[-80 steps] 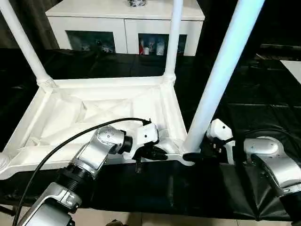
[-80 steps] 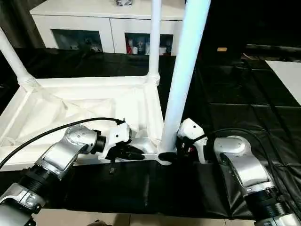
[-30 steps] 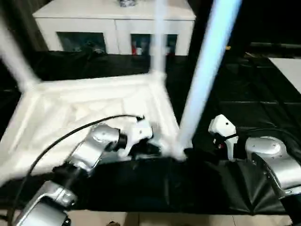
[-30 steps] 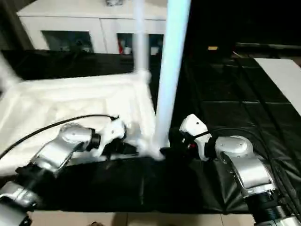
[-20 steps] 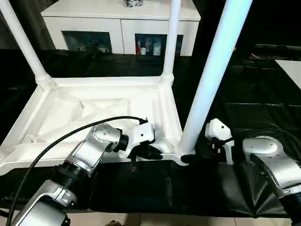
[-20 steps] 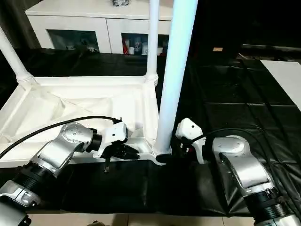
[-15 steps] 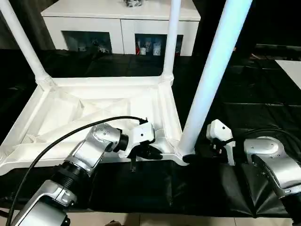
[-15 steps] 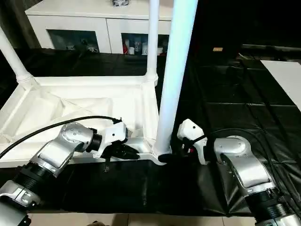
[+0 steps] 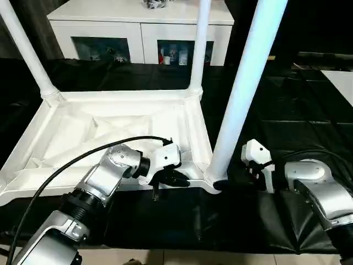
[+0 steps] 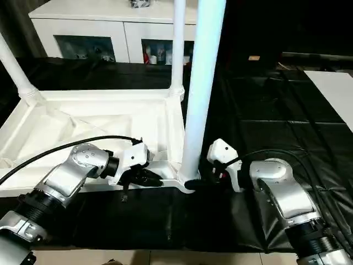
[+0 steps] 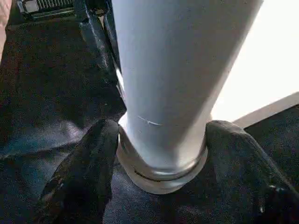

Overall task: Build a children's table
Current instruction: Rotate leg to tighten

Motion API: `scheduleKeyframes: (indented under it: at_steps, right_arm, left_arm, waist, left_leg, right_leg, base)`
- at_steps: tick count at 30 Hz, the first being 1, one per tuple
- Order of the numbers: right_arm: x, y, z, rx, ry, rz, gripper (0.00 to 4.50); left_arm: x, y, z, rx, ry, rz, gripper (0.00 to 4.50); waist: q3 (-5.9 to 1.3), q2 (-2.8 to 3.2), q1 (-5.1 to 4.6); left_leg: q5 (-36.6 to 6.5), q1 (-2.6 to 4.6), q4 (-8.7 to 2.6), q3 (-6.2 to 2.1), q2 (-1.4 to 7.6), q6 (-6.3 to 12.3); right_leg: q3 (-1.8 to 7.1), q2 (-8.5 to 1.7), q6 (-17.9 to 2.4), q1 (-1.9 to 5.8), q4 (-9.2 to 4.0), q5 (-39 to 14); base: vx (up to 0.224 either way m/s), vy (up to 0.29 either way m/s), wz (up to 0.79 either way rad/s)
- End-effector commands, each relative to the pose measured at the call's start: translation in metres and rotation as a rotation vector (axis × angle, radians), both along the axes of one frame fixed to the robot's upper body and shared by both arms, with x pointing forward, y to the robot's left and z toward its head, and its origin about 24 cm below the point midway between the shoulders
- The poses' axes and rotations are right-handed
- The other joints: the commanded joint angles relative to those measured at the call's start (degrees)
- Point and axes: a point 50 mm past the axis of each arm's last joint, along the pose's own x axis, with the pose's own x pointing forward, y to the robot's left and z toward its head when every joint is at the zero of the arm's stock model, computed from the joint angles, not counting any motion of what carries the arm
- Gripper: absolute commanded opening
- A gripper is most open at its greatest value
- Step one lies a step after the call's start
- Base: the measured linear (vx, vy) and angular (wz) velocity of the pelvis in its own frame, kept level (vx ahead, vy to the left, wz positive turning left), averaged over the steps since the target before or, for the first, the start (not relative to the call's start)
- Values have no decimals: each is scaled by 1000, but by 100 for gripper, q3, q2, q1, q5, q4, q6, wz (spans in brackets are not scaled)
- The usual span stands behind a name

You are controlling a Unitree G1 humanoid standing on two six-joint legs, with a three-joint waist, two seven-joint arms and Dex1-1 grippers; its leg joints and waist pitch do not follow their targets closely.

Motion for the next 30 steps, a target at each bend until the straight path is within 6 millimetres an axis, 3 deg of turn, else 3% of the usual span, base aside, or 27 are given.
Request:
scheduleKeyframes:
  at_steps: [1,3,4,5,7,9,10,12,17,20,21,23,24,29,30]
  right_arm:
    - [0,7,-7,7,20,4,267]
    - [6,10,-11,6,-8,-59,267]
    - [22,10,-16,-1,-65,-249,267]
    - [26,10,-17,-3,-76,-296,267]
    - [34,12,-19,43,-81,-403,266]
    - [39,15,-19,84,-79,-480,266]
    - [48,21,-22,135,-80,-623,265]
    - [55,29,-26,146,-81,-750,260]
    - [65,51,-35,188,-56,-1084,258]
    - [64,69,-36,216,-35,-1075,258]
    - [63,85,-33,231,-54,-988,258]
    - [62,91,-25,254,-108,-913,258]
    - [61,91,-20,264,-143,-882,310]
    - [59,60,-12,182,-223,-824,322]
    - [58,48,-12,146,-214,-800,357]
  left_arm:
    - [-1,-8,0,17,-7,-35,0]
    - [2,-12,-1,7,-16,11,0]
    - [11,-17,-2,-12,-42,112,0]
    - [13,-18,-2,-16,-47,136,0]
    - [19,-24,-2,-32,-55,211,0]
    - [23,-28,-3,-46,-53,261,0]
    - [31,-38,-3,-68,-58,359,0]
    - [37,-49,-2,-86,-64,446,0]
    - [46,-74,1,-119,-102,612,0]
    - [45,-79,1,-115,-121,603,0]
    - [44,-81,1,-116,-136,592,0]
    - [44,-79,1,-108,-147,575,0]
    - [44,-76,0,-103,-151,565,0]
    - [45,-64,-3,-80,-176,527,0]
    - [44,-63,-3,-79,-183,506,0]
  waist:
    - [-329,-42,-3]
    - [-318,-38,-19]
    - [-299,-47,-53]
    - [-294,-44,-72]
    - [-303,-61,-130]
    - [-300,-55,-147]
    - [-304,-48,-171]
    - [-314,-56,-191]
    - [-363,-48,-200]
    - [-387,-38,-154]
    - [-385,-37,-145]
    - [-384,-40,-132]
    - [-381,-38,-134]
    - [-331,-75,-136]
    - [-324,-59,-124]
  left_leg:
    - [-1442,60,-436,-84,148,222]
    - [-1531,61,-444,-86,144,200]
    - [-1642,70,-444,-76,123,94]
    - [-1689,69,-446,-84,109,39]
    - [-1800,56,-464,-123,102,-48]
    - [-1877,86,-448,-109,95,-32]
    - [-1903,65,-454,-123,86,-24]
    - [-1870,67,-455,-127,80,-72]
    - [-1391,24,-437,-108,71,-12]
    - [-1100,26,-410,-89,71,174]
    - [-1052,26,-410,-89,76,198]
    - [-963,16,-403,-80,73,289]
    - [-971,15,-407,-79,71,299]
    - [-1401,33,-444,-89,79,229]
    - [-1452,56,-445,-85,87,229]
  right_leg:
    - [178,-234,-1353,239,-443,-1273]
    - [174,-233,-1328,228,-461,-1428]
    - [170,-225,-1260,192,-490,-1753]
    - [161,-231,-1224,189,-508,-1914]
    - [143,-235,-992,207,-542,-2315]
    - [150,-228,-1003,163,-570,-2348]
    - [141,-222,-991,174,-566,-2380]
    - [133,-219,-989,172,-567,-2296]
    - [153,-216,-1144,210,-498,-1440]
    - [154,-201,-1260,237,-444,-779]
    - [156,-200,-1282,240,-432,-661]
    - [152,-205,-1349,266,-410,-436]
    - [150,-203,-1361,273,-409,-445]
    - [152,-209,-1098,268,-507,-1385]
    - [162,-210,-1079,241,-529,-1479]
  base:
    - [0,0,0]
    - [0,0,0]
    - [0,0,0]
    - [0,0,0]
    - [0,0,0]
    - [0,0,0]
    - [0,0,0]
    - [0,0,0]
    - [0,0,0]
    - [0,0,0]
    - [0,0,0]
    - [0,0,0]
    - [0,0,0]
    - [0,0,0]
    - [0,0,0]
